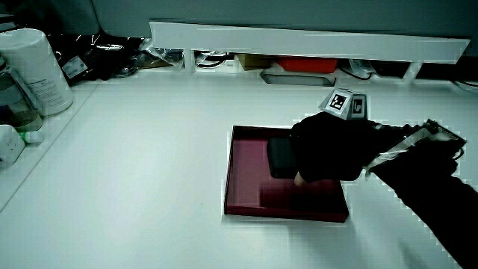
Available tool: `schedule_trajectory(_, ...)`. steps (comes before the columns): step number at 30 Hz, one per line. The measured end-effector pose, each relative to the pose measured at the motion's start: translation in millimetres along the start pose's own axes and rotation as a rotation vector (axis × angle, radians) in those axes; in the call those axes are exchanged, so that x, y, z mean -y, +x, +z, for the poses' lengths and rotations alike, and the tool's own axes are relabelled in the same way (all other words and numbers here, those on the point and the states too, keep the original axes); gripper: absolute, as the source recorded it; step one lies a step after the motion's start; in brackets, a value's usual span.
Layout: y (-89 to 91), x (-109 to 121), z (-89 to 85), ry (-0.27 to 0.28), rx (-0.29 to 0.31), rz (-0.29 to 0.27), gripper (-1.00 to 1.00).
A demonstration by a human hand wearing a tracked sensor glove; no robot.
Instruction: Place battery into plate
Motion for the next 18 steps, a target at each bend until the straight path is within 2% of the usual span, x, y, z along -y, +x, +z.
schedule_trajectory(1,1.1,-5,-6.7,-0.005,0.010,-0.014,0.00)
schedule_trajectory(3,-5.3,-9,-12.4,-0.019,-0.024,0.010,0.00)
schedule_trajectory(4,-4.9,-14,-18.7,-0.022,0.002,-0.009,0.00)
schedule_trajectory(5,-5.5,-17,-23.5,-0.045,-0.014,-0.004,0.00)
schedule_trajectory(6,-4.5,-20,-29.2,-0.038,0.012,-0.023,0.00)
schedule_trajectory(7,-5.3,-21,-32.6,-0.051,-0.002,-0.010,0.00)
schedule_trajectory(8,-2.8,-25,-38.4,-0.072,-0.004,-0.023,0.00)
schedule_trajectory(10,0.4,-31,-47.8,-0.069,0.020,-0.038,0.00)
schedule_trajectory(12,1.9,-34,-53.3,-0.095,0.012,-0.047,0.00)
schedule_trajectory(18,9.5,-42,-68.7,-0.126,0.034,-0.084,0.00)
